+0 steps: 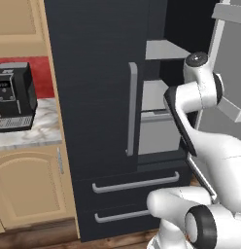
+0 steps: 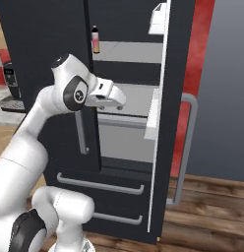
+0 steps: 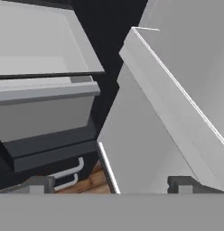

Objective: Open the fridge, grab two sodas, and place both sodas inside the bowl with ice on the dining counter.

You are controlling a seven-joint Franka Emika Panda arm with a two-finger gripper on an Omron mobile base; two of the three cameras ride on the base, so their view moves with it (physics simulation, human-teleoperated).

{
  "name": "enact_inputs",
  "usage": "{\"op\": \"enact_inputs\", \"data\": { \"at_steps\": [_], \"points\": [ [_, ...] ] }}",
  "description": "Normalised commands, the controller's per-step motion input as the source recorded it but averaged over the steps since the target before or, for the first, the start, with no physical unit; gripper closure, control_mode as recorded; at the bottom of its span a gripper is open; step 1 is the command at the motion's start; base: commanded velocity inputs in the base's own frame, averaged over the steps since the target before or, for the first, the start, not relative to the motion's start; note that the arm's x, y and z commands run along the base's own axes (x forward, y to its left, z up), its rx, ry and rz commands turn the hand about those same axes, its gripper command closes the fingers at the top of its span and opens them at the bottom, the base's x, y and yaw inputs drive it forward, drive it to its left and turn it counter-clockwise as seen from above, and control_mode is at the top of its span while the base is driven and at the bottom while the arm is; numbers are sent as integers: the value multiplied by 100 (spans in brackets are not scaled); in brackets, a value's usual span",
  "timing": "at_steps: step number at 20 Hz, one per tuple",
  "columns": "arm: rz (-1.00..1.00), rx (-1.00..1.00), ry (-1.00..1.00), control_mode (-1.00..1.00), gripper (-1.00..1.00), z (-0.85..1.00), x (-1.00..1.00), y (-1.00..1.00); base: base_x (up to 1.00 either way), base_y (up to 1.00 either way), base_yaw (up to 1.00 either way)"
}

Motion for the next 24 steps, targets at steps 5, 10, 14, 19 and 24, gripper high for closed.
{"op": "enact_inputs", "data": {
  "at_steps": [5, 10, 14, 19, 24],
  "points": [
    [22, 21, -3, -100, -100, -49, -13, 100, 0, 0, 0],
    [32, 12, 0, -100, -100, -3, 22, 98, 0, 0, 0],
    [20, 6, -4, -100, -100, 14, 14, 77, 0, 0, 0],
    [3, 0, -3, -100, -100, 42, 7, 28, 0, 0, 0],
    [0, 0, 0, -100, -100, 24, 26, 4, 0, 0, 0]
  ]
}}
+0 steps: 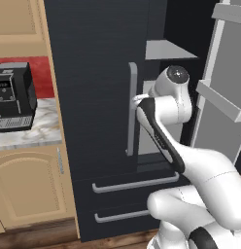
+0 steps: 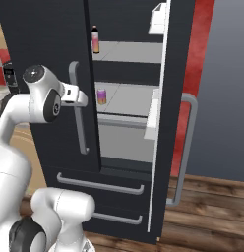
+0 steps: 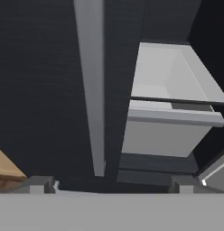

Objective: Open the fridge, grab two sodas, and place both sodas inside the bowl with ice on the dining counter.

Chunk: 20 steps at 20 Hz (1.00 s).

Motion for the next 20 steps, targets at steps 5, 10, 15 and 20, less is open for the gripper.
{"op": "enact_inputs", "data": {
  "at_steps": [5, 10, 15, 20],
  "points": [
    [1, 0, 0, -100, -100, 4, 33, 36, 0, 0, 0],
    [1, 0, 0, -100, -100, 0, 33, 20, 0, 0, 0],
    [0, 0, 0, -100, -100, 0, 31, 0, 0, 0, 0],
    [0, 0, 0, -100, -100, 0, 26, 0, 0, 0, 0]
  ]
}}
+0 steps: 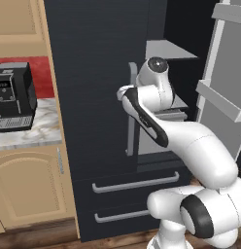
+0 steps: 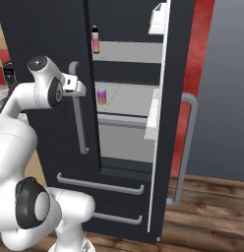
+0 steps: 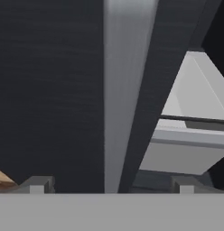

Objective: Open the fridge, grab two sodas, and place both sodas inside the bowl with ice on the dining counter.

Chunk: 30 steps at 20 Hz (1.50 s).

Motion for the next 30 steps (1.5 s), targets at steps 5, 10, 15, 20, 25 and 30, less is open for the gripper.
{"op": "enact_inputs", "data": {
  "at_steps": [5, 10, 15, 20, 25, 30],
  "points": [
    [0, 0, 0, -100, -100, 0, 29, 0, 0, 0, 0],
    [0, 0, 0, -100, -100, -2, 33, 0, 0, 0, 0],
    [0, 0, -3, -100, -100, -19, 33, 0, 0, 0, 0],
    [0, 0, -8, -100, -100, -33, 35, 0, 0, 0, 0],
    [0, 5, -9, -100, -100, -19, 34, 0, 0, 0, 0],
    [0, 4, -7, -100, 100, -26, 31, 0, 0, 0, 0]
  ]
}}
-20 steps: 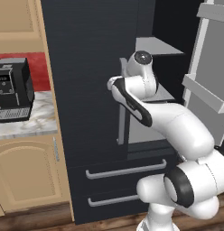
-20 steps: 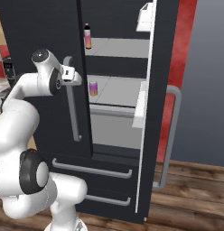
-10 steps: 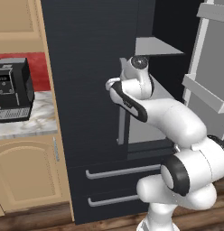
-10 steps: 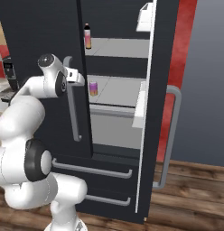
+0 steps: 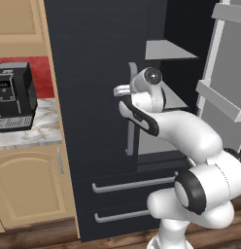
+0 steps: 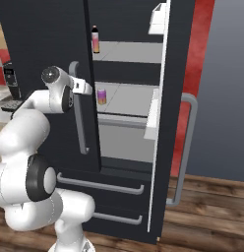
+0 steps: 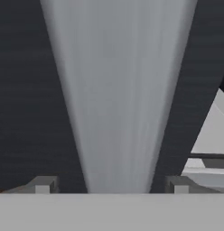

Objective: Open the fridge, grab two sodas, and place both sodas inside the bowl with ice on the dining counter.

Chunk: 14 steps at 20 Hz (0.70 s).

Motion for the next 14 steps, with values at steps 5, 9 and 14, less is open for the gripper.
{"op": "enact_inputs", "data": {
  "at_steps": [5, 9, 14],
  "points": [
    [-2, 2, -2, -100, 100, -13, 6, 0, 0, 0, 0],
    [0, 0, 4, -100, 100, -3, -16, 0, 0, 0, 0],
    [0, 1, 1, -100, 100, 0, -72, 0, 0, 0, 0]
  ]
}}
